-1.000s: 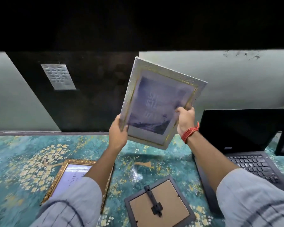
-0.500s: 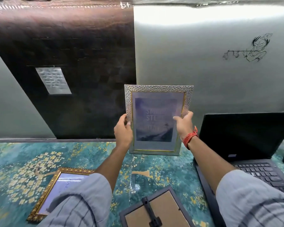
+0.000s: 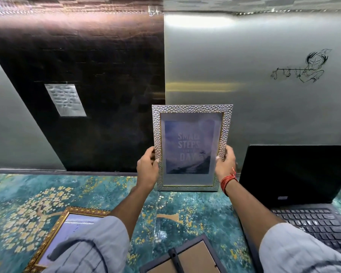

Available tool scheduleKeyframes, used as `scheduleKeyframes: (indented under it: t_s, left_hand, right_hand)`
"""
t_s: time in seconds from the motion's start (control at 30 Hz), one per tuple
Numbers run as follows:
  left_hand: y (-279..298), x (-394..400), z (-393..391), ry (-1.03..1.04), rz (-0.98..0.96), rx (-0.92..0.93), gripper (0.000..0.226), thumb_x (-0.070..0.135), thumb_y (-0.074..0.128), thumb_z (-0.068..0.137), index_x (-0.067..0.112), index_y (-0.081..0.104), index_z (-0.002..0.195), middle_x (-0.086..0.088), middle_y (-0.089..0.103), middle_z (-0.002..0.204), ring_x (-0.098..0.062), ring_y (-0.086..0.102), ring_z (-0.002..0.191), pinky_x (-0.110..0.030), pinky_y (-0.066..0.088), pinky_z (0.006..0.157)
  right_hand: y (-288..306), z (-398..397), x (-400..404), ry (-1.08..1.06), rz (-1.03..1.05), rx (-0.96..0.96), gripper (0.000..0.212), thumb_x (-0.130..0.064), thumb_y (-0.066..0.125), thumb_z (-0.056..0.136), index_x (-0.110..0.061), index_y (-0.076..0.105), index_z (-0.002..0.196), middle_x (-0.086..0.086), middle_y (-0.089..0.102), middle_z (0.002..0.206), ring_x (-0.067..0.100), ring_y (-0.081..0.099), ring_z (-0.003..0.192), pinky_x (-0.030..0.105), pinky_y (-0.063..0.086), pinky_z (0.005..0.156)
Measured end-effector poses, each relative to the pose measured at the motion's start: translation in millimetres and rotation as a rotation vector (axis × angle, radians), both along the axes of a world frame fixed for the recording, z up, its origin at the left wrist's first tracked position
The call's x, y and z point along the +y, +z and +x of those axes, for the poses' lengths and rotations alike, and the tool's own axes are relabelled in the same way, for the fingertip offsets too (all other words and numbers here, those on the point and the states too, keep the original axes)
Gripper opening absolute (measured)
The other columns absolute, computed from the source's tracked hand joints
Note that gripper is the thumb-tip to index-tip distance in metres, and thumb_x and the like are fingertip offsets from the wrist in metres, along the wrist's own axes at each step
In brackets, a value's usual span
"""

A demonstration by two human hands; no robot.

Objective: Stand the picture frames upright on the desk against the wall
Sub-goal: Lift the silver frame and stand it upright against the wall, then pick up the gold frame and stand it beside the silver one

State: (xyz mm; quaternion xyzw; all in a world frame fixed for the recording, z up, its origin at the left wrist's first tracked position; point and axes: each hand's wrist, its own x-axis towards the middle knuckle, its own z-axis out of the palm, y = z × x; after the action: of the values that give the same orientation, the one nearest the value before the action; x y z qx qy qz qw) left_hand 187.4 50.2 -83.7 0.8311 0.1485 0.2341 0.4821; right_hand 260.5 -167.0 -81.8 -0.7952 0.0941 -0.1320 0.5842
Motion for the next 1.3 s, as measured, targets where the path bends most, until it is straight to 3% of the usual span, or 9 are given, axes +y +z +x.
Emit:
scheduleKeyframes:
  t_s: [0.27, 0.43, 0.57, 0.67, 0.77, 0.87, 1.07, 1.17, 1.3]
  left_hand:
    - [2.6, 2.3, -3.3, -0.060, 0.007, 0.036, 0.045, -0.005, 0.056, 0.089, 0.015, 0.058, 0.129, 0.000, 0.067, 0.098, -0.019, 0.066, 0.086, -0.033, 0.055, 0.080]
    - [-2.6, 14.1, -23.7, -0.069, 0.071, 0.182, 0.065, 0.009, 0.074, 0.081, 0.010, 0.046, 0.140, -0.011, 0.059, 0.132, -0.024, 0.055, 0.123, -0.039, 0.047, 0.104]
    - [-13.2, 14.7, -84.3, -0.013, 0.007, 0.309, 0.060, 0.016, 0.074, 0.083, 0.010, 0.048, 0.137, -0.013, 0.059, 0.125, -0.029, 0.057, 0.116, -0.032, 0.044, 0.093]
    - [-26.1, 9.8, -127.9, -0.063, -0.043, 0.476, 0.063, 0.021, 0.075, 0.083, 0.010, 0.046, 0.138, -0.015, 0.056, 0.131, -0.030, 0.056, 0.119, -0.034, 0.045, 0.093]
    - [-35.1, 11.2, -163.1, -0.079, -0.039, 0.563, 0.068, 0.024, 0.076, 0.081, 0.008, 0.045, 0.140, -0.016, 0.053, 0.136, -0.029, 0.052, 0.124, -0.035, 0.043, 0.099]
    - [-43.6, 26.5, -189.3, 0.070, -0.028, 0.609, 0.068, 0.028, 0.076, 0.080, 0.009, 0.047, 0.138, -0.018, 0.048, 0.137, -0.035, 0.047, 0.127, -0.042, 0.042, 0.103]
    - [-45.6, 62.1, -221.5, 0.700, -0.215, 0.728, 0.071, 0.027, 0.068, 0.085, 0.011, 0.030, 0.143, -0.016, 0.023, 0.150, -0.041, 0.031, 0.131, -0.051, 0.041, 0.099]
    - [-52.2, 85.7, -220.0, 0.726, -0.252, 0.799, 0.083, 0.032, 0.067, 0.085, 0.014, 0.018, 0.149, -0.013, 0.008, 0.157, -0.039, 0.023, 0.137, -0.053, 0.032, 0.104]
    - [-57.9, 143.6, -225.2, 0.619, -0.043, 0.878, 0.087, 0.034, 0.065, 0.086, 0.015, 0.012, 0.153, -0.012, 0.002, 0.163, -0.035, 0.007, 0.148, -0.053, 0.019, 0.113]
  right_hand:
    - [-7.2, 2.1, -1.4, 0.006, -0.045, 0.039, 0.040, -0.001, 0.048, 0.091, -0.014, 0.055, 0.128, 0.010, 0.066, 0.117, 0.030, 0.062, 0.106, 0.030, 0.046, 0.091]
    - [-0.7, -27.1, 11.1, -0.017, -0.011, 0.125, 0.064, -0.012, 0.058, 0.091, -0.012, 0.030, 0.148, 0.018, 0.047, 0.142, 0.034, 0.050, 0.127, 0.036, 0.038, 0.106]
    - [8.4, -94.5, 34.7, -0.030, -0.027, 0.237, 0.074, -0.013, 0.065, 0.087, -0.011, 0.026, 0.149, 0.019, 0.035, 0.149, 0.035, 0.041, 0.134, 0.038, 0.034, 0.109]
    - [-0.9, -129.8, 41.4, 0.132, -0.061, 0.393, 0.067, -0.012, 0.066, 0.087, -0.010, 0.033, 0.145, 0.017, 0.042, 0.145, 0.034, 0.049, 0.127, 0.038, 0.040, 0.104]
    - [-10.4, -158.1, 47.5, 0.363, -0.186, 0.500, 0.050, -0.013, 0.067, 0.085, -0.010, 0.049, 0.131, 0.014, 0.058, 0.129, 0.027, 0.059, 0.103, 0.034, 0.049, 0.084]
    - [-14.1, -178.4, 64.7, 0.506, -0.318, 0.483, 0.043, -0.010, 0.068, 0.082, -0.009, 0.056, 0.124, 0.014, 0.063, 0.119, 0.024, 0.058, 0.096, 0.029, 0.046, 0.080]
    - [-24.3, -193.2, 133.2, 0.795, -0.526, 0.410, 0.053, -0.014, 0.066, 0.084, -0.008, 0.049, 0.134, 0.013, 0.054, 0.136, 0.028, 0.051, 0.126, 0.034, 0.041, 0.102]
    - [-33.6, -189.3, 183.0, 0.860, -0.603, 0.435, 0.053, -0.013, 0.060, 0.088, -0.004, 0.045, 0.138, 0.016, 0.049, 0.141, 0.031, 0.048, 0.130, 0.035, 0.040, 0.102]
    - [-46.6, -199.8, 227.3, 0.734, -0.795, 0.519, 0.031, -0.015, 0.056, 0.082, 0.000, 0.059, 0.109, 0.024, 0.062, 0.120, 0.040, 0.060, 0.112, 0.038, 0.049, 0.084]
